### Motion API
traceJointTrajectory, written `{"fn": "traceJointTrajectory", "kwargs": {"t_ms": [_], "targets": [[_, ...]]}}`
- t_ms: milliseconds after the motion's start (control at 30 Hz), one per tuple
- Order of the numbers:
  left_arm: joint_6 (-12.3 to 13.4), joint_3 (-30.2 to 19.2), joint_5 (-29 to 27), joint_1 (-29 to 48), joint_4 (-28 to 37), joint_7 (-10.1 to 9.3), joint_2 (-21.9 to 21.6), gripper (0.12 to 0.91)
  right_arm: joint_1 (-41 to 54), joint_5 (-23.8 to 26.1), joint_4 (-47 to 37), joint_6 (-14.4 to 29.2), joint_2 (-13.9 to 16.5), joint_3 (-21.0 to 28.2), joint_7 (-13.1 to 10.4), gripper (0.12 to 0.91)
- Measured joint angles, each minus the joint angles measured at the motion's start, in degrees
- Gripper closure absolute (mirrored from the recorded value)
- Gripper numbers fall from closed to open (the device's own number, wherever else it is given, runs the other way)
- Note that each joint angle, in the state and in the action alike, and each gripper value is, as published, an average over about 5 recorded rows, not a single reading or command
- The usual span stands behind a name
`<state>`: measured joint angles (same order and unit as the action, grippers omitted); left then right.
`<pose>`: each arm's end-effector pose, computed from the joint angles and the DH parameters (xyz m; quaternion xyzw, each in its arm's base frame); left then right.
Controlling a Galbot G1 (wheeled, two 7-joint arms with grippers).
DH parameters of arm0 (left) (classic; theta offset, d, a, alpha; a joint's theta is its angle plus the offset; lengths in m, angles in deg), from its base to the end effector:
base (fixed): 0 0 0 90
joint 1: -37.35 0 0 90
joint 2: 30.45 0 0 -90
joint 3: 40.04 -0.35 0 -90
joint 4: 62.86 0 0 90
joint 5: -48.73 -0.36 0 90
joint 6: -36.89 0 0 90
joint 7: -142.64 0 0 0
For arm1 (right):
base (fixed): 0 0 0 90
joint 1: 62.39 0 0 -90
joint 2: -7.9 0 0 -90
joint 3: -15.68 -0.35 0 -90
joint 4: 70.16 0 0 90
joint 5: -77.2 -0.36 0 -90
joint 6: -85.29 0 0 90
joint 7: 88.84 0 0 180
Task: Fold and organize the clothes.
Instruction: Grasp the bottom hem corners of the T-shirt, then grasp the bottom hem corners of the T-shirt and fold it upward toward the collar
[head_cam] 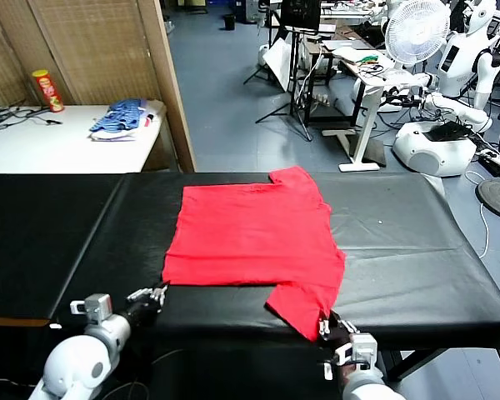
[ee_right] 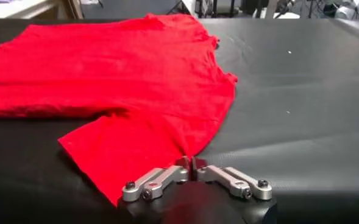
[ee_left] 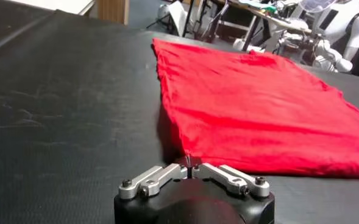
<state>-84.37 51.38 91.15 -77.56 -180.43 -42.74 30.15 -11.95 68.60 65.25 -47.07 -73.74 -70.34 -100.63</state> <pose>0.2237 0.0969 -0.2758 -0.0912 -0.9510 0.0867 0.2823 0.1338 0.0037 -0.2340 -0.0084 -0.9474 0.0197 0.3195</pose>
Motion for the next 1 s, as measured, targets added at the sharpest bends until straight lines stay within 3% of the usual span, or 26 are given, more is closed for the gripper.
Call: {"fn": "traceJointTrajectory", "kwargs": {"t_ms": [200,433,700,867,1000], "targets": [[-0.7,1.54,0.02,-5.17,-5.38,-1.76,-0.09,0.905,-1.65,-0.28,2.21,0.73,1.92,-2.89,2.18,0.904],[1.53,3.1,2.46,-8.69,-10.33,-2.03,1.02,0.905,3.76,-4.07,-2.88,11.21,4.08,-5.79,6.72,0.904],[4.28,1.88,2.76,-2.79,-8.89,-2.17,2.19,0.905,17.08,-7.26,-15.34,19.79,7.22,-4.6,10.37,0.904],[6.05,0.27,1.44,2.59,-5.31,-3.95,2.36,0.905,24.47,-7.54,-22.94,21.33,8.02,-2.96,10.98,0.904],[6.68,-1.45,-0.23,6.55,-1.88,-4.16,2.28,0.905,29.64,-6.97,-28.94,21.63,7.98,-1.54,11.4,0.904]]}}
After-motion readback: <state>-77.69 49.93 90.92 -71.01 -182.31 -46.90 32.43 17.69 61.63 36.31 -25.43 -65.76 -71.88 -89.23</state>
